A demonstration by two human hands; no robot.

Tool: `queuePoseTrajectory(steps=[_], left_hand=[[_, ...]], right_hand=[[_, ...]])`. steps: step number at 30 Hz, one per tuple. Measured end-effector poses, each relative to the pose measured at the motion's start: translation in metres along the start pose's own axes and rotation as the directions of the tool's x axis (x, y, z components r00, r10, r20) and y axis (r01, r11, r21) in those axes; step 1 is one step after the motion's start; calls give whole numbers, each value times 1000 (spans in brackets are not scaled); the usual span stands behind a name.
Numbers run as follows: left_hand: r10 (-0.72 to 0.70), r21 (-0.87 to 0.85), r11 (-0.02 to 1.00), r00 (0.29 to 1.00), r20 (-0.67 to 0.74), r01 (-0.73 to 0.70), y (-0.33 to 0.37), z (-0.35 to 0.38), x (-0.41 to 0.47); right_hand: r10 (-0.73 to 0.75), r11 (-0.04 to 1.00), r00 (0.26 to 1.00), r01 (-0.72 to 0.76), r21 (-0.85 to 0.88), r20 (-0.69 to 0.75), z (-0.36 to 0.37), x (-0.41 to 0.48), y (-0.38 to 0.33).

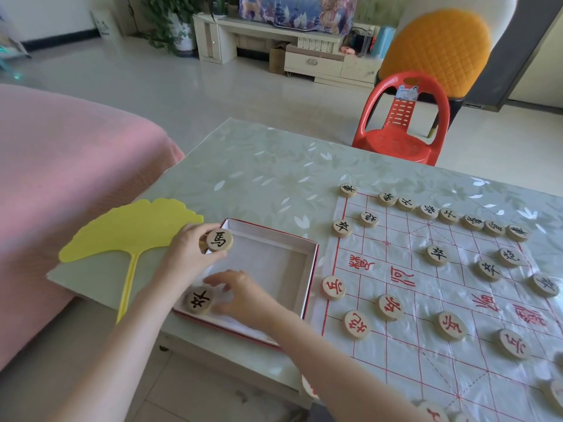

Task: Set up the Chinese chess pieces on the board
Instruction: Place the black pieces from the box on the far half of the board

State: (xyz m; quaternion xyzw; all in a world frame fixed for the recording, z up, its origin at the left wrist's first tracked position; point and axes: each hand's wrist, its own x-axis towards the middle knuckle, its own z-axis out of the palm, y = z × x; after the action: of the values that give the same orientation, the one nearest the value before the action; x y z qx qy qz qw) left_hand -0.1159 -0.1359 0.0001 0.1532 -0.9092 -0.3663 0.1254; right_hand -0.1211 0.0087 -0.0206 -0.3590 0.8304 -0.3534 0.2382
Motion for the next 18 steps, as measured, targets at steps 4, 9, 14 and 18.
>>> queuePoseTrajectory(steps=[4,9,14,18], left_hand=[[-67,-8,998,997,-29,67,-6,-7,-8],[-76,-24,997,997,-8,76,-4,-4,-16],[-30,-77,997,1000,-8,30,13,12,-11],[34,-68,997,999,36,-32,41,37,-1]], right_hand=[[-23,995,1000,24,-100,9,29,26,-2],[-43,984,997,30,-175,-71,15,11,9],[19,998,936,5,66,-352,-49,-39,32],[182,966,873,-74,246,-452,-106,-74,62]])
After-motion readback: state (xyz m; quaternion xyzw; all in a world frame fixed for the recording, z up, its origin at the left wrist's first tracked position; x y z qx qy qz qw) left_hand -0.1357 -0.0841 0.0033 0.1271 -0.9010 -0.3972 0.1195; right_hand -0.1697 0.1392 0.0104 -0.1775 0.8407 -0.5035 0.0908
